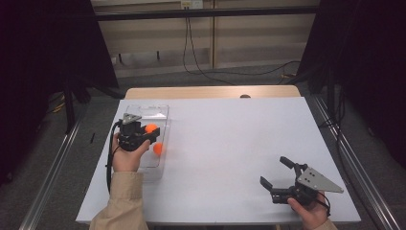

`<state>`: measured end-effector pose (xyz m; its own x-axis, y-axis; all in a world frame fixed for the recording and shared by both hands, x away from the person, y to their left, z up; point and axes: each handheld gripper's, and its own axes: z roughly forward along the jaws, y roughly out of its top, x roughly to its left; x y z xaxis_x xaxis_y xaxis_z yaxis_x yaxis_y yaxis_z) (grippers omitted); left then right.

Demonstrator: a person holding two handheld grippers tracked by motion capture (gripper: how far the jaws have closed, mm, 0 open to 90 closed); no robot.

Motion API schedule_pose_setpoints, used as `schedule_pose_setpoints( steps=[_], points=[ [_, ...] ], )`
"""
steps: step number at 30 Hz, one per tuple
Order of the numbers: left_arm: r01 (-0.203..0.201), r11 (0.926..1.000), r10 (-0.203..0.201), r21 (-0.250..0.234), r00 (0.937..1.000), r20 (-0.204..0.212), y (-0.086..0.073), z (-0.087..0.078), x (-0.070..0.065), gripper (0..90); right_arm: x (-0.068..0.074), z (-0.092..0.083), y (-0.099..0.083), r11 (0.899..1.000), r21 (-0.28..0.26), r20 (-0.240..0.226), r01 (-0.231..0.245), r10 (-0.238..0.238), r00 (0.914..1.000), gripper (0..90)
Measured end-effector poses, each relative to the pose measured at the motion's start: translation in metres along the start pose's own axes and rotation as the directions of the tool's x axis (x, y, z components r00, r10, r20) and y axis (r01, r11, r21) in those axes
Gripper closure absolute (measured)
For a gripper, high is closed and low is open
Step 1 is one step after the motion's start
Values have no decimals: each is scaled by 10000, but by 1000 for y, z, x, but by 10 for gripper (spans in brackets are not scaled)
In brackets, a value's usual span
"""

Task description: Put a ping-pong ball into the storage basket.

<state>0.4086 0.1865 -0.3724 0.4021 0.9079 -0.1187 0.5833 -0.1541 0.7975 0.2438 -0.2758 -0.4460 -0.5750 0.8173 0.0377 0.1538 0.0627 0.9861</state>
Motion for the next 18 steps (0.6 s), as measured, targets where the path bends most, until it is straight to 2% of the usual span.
schedule_pose_setpoints(
  steps=[18],
  points=[
    [-10,10000,10,5,9999,-170,-4,0,4,509,0,1,1,10000,-11,-18,20,-20,10000,23]
  ],
)
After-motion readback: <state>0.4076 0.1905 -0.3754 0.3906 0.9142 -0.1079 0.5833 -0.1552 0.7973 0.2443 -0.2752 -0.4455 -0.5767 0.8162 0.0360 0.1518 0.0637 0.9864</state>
